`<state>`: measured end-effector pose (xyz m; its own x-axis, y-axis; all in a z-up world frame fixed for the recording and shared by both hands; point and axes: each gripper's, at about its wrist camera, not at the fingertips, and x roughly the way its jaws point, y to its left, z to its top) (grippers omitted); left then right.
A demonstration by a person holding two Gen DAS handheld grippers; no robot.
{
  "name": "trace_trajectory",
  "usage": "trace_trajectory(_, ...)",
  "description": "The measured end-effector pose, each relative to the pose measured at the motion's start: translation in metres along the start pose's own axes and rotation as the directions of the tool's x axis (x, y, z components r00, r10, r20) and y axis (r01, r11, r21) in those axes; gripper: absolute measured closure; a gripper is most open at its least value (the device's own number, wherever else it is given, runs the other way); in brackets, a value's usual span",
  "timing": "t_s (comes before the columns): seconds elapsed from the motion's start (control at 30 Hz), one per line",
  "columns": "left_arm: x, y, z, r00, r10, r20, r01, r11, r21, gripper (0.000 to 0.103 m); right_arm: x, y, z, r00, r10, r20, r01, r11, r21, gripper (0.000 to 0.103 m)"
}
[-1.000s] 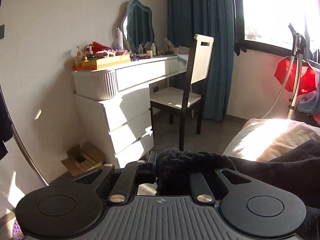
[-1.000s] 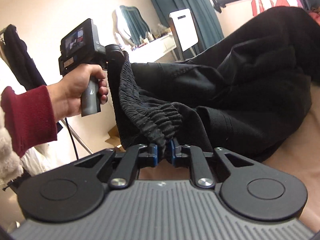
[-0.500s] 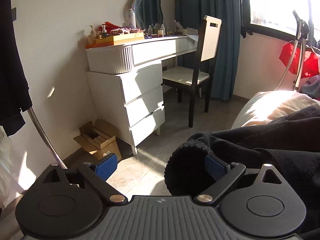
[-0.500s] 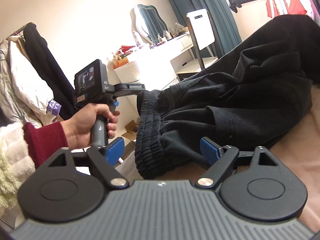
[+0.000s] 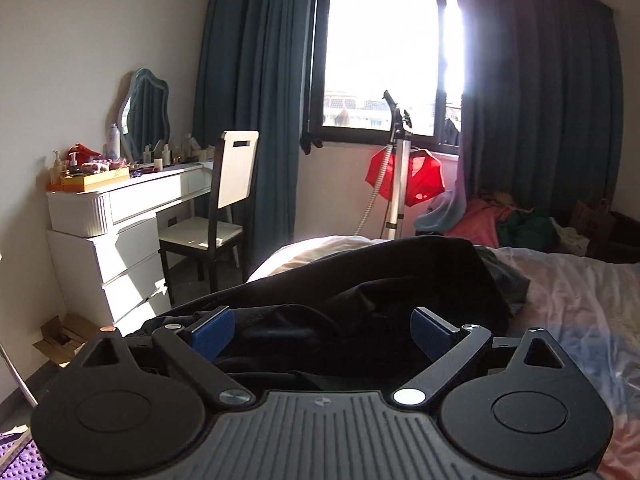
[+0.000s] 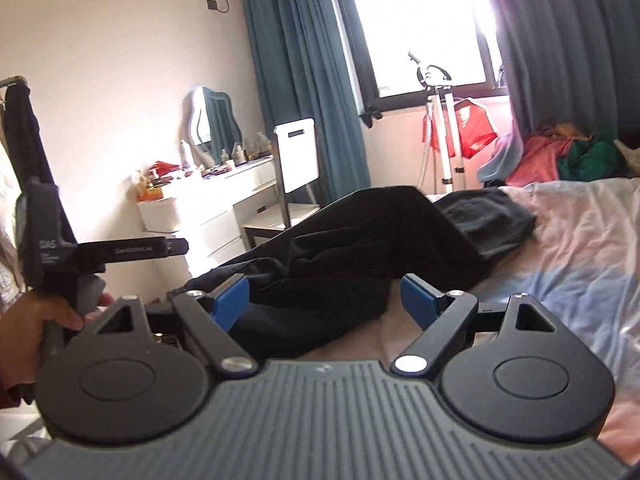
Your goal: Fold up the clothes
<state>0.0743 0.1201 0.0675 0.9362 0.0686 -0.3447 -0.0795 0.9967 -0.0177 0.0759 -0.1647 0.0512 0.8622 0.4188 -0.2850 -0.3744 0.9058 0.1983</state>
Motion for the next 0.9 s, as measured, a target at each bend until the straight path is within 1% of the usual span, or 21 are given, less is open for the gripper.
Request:
trace_trajectory(0.07, -0.009, -0.041, -0.017, 0.999, -0.046, 0.027, 0.045, 0.998, 0.032, 0.006, -0.018, -0.019, 0.0, 0.999, -0.049, 0.023, 0.049, 0.999, -0.002, 0.018)
trace_trajectory(0.13, -0.013, -0.073, -0.036, 0.996, -0.079, 0.031, 0.078, 0.996, 0.038, 0.006, -0.032, -0.039, -0.003, 0.994, -0.1, 0.042, 0.099, 0.995, 0.015, 0.018)
trace_trajectory(0.23, -0.008, -0.097, -0.063, 0.99, -0.138, -0.007, 0.138, 0.99, -0.009, 0.006, -0.046, -0.061, -0.015, 0.985, -0.159, 0.07, 0.157, 0.987, 0.035, 0.018)
trace_trajectory(0.3, -0.005, -0.101, -0.076, 0.99, -0.138, -0.018, 0.138, 0.99, -0.019, 0.006, -0.052, -0.071, -0.027, 0.981, -0.178, 0.082, 0.174, 0.983, 0.053, 0.018)
trace_trajectory(0.37, 0.001, -0.097, -0.088, 0.991, -0.13, -0.029, 0.13, 0.992, -0.004, 0.006, -0.055, -0.081, -0.038, 0.976, -0.205, 0.079, 0.198, 0.976, 0.088, 0.018)
trace_trajectory(0.43, 0.007, -0.09, -0.097, 0.991, -0.111, -0.071, 0.111, 0.994, -0.004, 0.006, -0.058, -0.085, -0.042, 0.969, -0.234, 0.082, 0.223, 0.967, 0.123, 0.018)
trace_trajectory(0.5, 0.013, -0.083, -0.104, 0.991, -0.096, -0.096, 0.097, 0.995, 0.005, 0.006, -0.059, -0.088, -0.043, 0.962, -0.257, 0.091, 0.242, 0.958, 0.155, 0.018)
trace_trajectory(0.6, 0.018, -0.079, -0.107, 0.991, -0.073, -0.109, 0.078, 0.996, 0.042, 0.006, -0.059, -0.089, -0.042, 0.963, -0.25, 0.101, 0.23, 0.957, 0.177, 0.018)
trace_trajectory(0.67, 0.019, -0.08, -0.108, 0.992, -0.071, -0.109, 0.078, 0.995, 0.062, 0.006, -0.056, -0.09, -0.044, 0.963, -0.255, 0.087, 0.238, 0.955, 0.176, 0.018)
trace_trajectory(0.73, 0.024, -0.083, -0.109, 0.991, -0.076, -0.111, 0.086, 0.992, 0.087, 0.006, -0.054, -0.092, -0.047, 0.961, -0.272, 0.057, 0.259, 0.95, 0.177, 0.018)
trace_trajectory(0.8, 0.03, -0.093, -0.112, 0.987, -0.094, -0.128, 0.112, 0.984, 0.137, 0.008, -0.054, -0.095, -0.048, 0.957, -0.288, 0.035, 0.276, 0.94, 0.199, 0.018)
trace_trajectory(0.83, 0.035, -0.098, -0.113, 0.982, -0.112, -0.149, 0.136, 0.977, 0.162, 0.01, -0.054, -0.098, -0.048, 0.956, -0.294, 0.025, 0.281, 0.934, 0.222, 0.018)
trace_trajectory(0.9, 0.056, -0.116, -0.12, 0.966, -0.147, -0.213, 0.193, 0.957, 0.216, 0.016, -0.057, -0.105, -0.049, 0.954, -0.298, 0.01, 0.285, 0.92, 0.27, 0.018)
